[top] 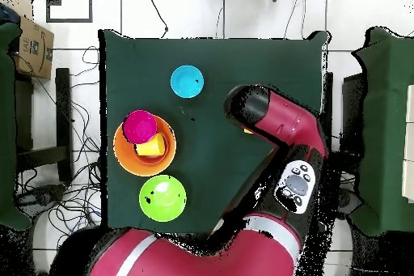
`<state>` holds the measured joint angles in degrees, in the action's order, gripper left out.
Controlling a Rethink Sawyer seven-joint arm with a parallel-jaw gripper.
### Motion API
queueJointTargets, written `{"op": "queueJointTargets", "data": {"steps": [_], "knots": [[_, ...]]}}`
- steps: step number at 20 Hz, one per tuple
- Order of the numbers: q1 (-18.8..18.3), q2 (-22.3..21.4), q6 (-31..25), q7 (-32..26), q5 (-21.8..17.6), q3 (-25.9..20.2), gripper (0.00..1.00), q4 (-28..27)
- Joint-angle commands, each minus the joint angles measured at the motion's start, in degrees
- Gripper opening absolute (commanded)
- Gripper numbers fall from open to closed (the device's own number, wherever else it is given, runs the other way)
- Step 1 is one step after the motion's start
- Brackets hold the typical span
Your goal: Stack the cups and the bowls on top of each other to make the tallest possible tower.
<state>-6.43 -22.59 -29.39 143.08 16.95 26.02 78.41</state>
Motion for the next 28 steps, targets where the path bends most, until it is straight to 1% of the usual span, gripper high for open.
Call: {"op": "queueJointTargets", "data": {"steps": [1, 5, 10, 11, 15, 16, 20, 22, 23, 26, 28], "knots": [[3.03, 6.14, -2.75, 13.79, 3.90, -2.88, 1.00, -3.74], [3.90, 8.06, -0.78, 14.24, 5.83, -2.35, 1.00, -3.87], [3.94, 8.69, 1.33, 12.63, 6.79, -2.19, 1.00, -2.41], [4.07, 9.43, 1.77, 12.61, 7.02, -2.23, 1.00, -2.64], [3.84, 9.30, 2.62, 11.43, 7.44, -3.11, 1.00, -0.63], [3.71, 8.72, 2.77, 10.89, 7.38, -3.31, 1.00, 0.35], [3.85, 7.96, 1.73, 10.18, 7.32, -2.93, 1.00, 1.21], [2.26, 7.60, -2.16, 9.05, 6.95, -1.34, 1.00, -2.20], [2.26, 7.56, -2.77, 9.03, 6.88, -0.95, 1.00, -2.72], [2.19, 7.49, -4.02, 8.68, 6.78, -0.99, 1.00, -2.82], [2.48, 6.91, -3.91, 8.61, 6.75, -1.08, 1.00, -1.67]]}}
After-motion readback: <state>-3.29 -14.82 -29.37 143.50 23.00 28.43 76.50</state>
